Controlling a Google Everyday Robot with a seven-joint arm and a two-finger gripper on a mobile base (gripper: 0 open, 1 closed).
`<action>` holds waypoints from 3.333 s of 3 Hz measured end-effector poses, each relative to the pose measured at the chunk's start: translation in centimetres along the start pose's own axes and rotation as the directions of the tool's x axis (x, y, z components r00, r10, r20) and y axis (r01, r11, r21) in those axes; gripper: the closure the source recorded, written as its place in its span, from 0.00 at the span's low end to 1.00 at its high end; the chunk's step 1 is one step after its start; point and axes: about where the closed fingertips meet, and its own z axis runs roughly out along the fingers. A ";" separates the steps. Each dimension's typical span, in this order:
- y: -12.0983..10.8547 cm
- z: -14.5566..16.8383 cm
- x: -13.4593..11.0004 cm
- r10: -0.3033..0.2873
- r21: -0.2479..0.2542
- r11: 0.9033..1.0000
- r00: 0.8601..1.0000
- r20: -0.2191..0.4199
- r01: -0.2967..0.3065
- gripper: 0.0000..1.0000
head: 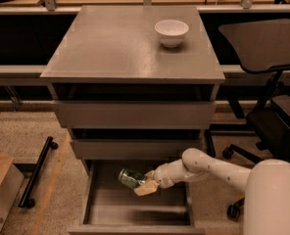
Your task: Place green can into bottom drawer
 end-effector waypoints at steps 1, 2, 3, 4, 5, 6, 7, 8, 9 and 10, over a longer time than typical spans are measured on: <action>-1.8 1.9 3.6 0.079 -0.015 0.997 0.997 0.024 -0.079 1.00; -3.4 4.0 6.7 0.149 -0.038 0.988 0.989 0.022 -0.148 1.00; -3.6 4.2 7.0 0.154 -0.038 0.988 0.988 0.024 -0.153 1.00; -3.3 4.5 7.0 0.161 -0.004 0.987 0.987 -0.032 -0.161 1.00; -3.8 5.6 8.2 0.174 0.003 0.985 0.982 -0.072 -0.174 1.00; -5.0 6.9 10.1 0.203 -0.015 0.979 0.975 -0.087 -0.205 1.00; -6.6 7.8 12.1 0.242 -0.027 0.969 0.966 -0.092 -0.246 0.82; -7.8 9.1 13.8 0.280 -0.052 0.957 0.954 -0.106 -0.287 0.59; -8.4 10.4 15.1 0.308 -0.078 0.945 0.943 -0.123 -0.319 0.36; -8.5 11.0 16.1 0.327 -0.091 0.936 0.935 -0.139 -0.341 0.12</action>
Offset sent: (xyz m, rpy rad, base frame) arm -0.0074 -0.0108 -0.1302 0.0336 0.2181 -0.0923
